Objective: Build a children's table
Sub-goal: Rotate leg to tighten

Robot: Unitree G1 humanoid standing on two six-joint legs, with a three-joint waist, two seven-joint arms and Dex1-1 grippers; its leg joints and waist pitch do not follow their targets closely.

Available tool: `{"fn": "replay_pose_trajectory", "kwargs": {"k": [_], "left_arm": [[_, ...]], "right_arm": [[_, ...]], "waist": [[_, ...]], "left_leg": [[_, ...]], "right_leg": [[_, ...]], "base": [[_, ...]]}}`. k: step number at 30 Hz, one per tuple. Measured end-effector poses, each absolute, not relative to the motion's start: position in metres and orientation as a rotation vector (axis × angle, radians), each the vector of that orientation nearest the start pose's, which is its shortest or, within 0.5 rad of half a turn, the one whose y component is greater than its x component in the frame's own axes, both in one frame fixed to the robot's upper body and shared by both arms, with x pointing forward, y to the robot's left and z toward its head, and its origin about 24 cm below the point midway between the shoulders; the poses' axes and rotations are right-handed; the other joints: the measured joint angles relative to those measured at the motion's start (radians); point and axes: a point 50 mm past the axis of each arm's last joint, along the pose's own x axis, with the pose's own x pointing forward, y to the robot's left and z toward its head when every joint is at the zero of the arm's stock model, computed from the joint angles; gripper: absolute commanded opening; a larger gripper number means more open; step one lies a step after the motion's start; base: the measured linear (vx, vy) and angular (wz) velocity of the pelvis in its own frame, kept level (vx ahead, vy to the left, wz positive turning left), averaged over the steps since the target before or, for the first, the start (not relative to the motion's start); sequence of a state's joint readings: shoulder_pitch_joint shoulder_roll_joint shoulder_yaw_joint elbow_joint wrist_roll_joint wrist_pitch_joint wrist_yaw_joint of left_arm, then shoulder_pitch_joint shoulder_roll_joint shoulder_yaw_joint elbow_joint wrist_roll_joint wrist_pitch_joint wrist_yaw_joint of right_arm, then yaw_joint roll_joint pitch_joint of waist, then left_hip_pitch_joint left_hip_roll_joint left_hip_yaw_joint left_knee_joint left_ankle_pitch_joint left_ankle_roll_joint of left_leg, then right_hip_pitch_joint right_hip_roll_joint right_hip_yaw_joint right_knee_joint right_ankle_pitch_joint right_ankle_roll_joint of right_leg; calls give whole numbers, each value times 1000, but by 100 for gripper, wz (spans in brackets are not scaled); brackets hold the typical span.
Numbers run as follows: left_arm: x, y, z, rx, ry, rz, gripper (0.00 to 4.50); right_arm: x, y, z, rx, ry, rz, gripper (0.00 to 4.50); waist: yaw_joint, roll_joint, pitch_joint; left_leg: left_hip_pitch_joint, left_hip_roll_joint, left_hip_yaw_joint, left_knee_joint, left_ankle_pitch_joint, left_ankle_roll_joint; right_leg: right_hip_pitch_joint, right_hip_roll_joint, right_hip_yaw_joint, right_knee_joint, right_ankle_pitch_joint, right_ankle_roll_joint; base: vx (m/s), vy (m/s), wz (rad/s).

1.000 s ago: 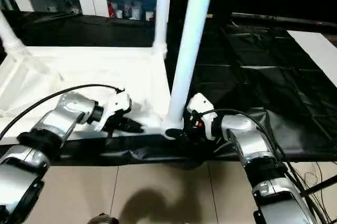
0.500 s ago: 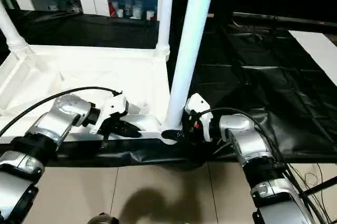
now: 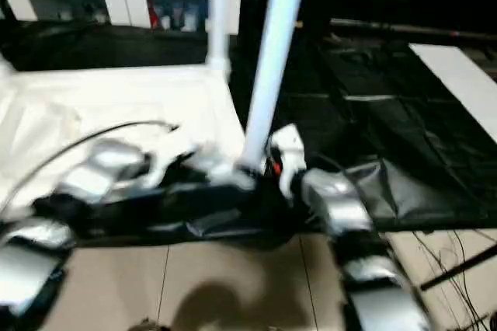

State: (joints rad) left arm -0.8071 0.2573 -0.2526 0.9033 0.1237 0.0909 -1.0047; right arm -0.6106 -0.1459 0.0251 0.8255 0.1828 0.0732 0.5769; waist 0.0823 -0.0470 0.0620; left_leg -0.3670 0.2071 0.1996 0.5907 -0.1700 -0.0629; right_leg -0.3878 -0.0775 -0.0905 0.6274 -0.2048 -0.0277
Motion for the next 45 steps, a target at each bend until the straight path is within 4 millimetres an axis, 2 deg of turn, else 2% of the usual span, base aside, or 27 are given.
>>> {"fn": "replay_pose_trajectory", "kwargs": {"k": [3, 7, 10, 13, 14, 15, 16, 17, 19, 23, 26, 31, 37, 39, 42, 45], "left_arm": [[363, 96, 59, 413, 471, -1001, 0], [368, 80, 59, 398, 458, -932, 0], [370, 76, 60, 388, 449, -913, 0], [370, 76, 61, 396, 441, -916, 0], [370, 76, 61, 398, 440, -916, 0], [370, 77, 61, 401, 438, -921, 0], [370, 77, 61, 401, 439, -924, 0], [370, 79, 61, 404, 438, -925, 0], [372, 89, 62, 417, 438, -908, 0], [369, 104, 64, 441, 434, -988, 0], [362, 114, 64, 461, 428, -1090, 0], [347, 127, 63, 491, 426, -1277, 0], [340, 133, 63, 480, 449, -1358, 0], [336, 135, 64, 469, 464, -1402, 0], [334, 136, 64, 468, 474, -1432, 0], [334, 136, 65, 469, 473, -1434, 0]], "right_arm": [[358, -116, 33, 76, 290, 408, 266], [368, -107, 38, 57, 294, 250, 266], [372, -100, 42, 43, 295, 221, 266], [372, -100, 42, 48, 286, 225, 266], [372, -100, 41, 50, 285, 228, 301], [371, -101, 41, 52, 279, 239, 301], [371, -102, 40, 54, 276, 251, 321], [370, -102, 40, 53, 271, 270, 338], [369, -99, 41, 38, 252, 340, 354], [362, -113, 41, -32, 236, 511, 380], [357, -129, 45, -108, 246, 640, 380], [338, -153, 61, -255, 256, 962, 380], [326, -156, 66, -288, 303, 1145, 380], [320, -158, 66, -287, 330, 1197, 380], [318, -157, 63, -279, 358, 1221, 380], [318, -152, 60, -284, 359, 1218, 380]], "waist": [[-2, 5, 2], [-1, 16, 3], [2, 21, 2], [3, 21, 2], [3, 22, 2], [3, 21, 2], [3, 22, 2], [3, 22, 2], [-9, 19, 3], [-17, 18, 4], [-12, 18, 4], [15, 17, 4], [20, 16, 4], [27, 16, 4], [33, 16, 4], [33, 15, 4]], "left_leg": [[-1, 0, 0, -1, 1, -1], [-3, 0, 0, -2, 1, -1], [-7, 0, 1, -2, 1, -1], [-9, 0, 1, -2, 1, 0], [-9, 0, 1, -2, 1, 0], [-9, 0, 1, -2, 1, 0], [-9, 0, 1, -2, 1, 0], [-9, 0, 1, -2, 1, 0], [-9, 0, 0, -1, 1, 0], [-9, 0, 0, -2, 2, 1], [-10, 0, 0, -1, 4, 5], [-11, 0, 0, 0, 4, 5], [-12, 0, 0, 1, 2, 2], [-13, 1, 0, 1, 2, 2], [-15, 1, 0, 2, 3, 3], [-16, 0, 0, 4, 3, 3]], "right_leg": [[-2, 0, 0, 0, 1, 0], [-3, 0, 0, -1, 1, 0], [-7, 0, 0, -2, 0, 1], [-9, 0, 0, -1, 0, 1], [-9, 0, 0, -1, 0, 1], [-10, 0, 0, -1, 0, 1], [-10, 0, 0, -1, 0, 1], [-10, 0, 0, -1, 0, 1], [-11, 1, 0, 1, 1, 0], [-12, 1, 0, 1, 0, 1], [-12, 1, 0, 0, 0, 0], [-11, 1, 0, 0, 0, 1], [-12, 0, 0, 1, 1, 1], [-12, 0, 0, 1, 1, 1], [-13, 0, 0, 1, 1, 1], [-14, 0, 0, 1, 1, 1]], "base": [[0, 0, 0], [0, 0, 0], [0, 0, 0], [0, 0, 0], [0, 0, 0], [0, 0, 0], [0, 0, 0], [0, 0, 0], [0, 0, 0], [0, 0, 0], [0, 0, 0], [0, 0, 0], [0, 0, 0], [0, 0, 0], [0, 0, 0], [0, 0, 0]]}}
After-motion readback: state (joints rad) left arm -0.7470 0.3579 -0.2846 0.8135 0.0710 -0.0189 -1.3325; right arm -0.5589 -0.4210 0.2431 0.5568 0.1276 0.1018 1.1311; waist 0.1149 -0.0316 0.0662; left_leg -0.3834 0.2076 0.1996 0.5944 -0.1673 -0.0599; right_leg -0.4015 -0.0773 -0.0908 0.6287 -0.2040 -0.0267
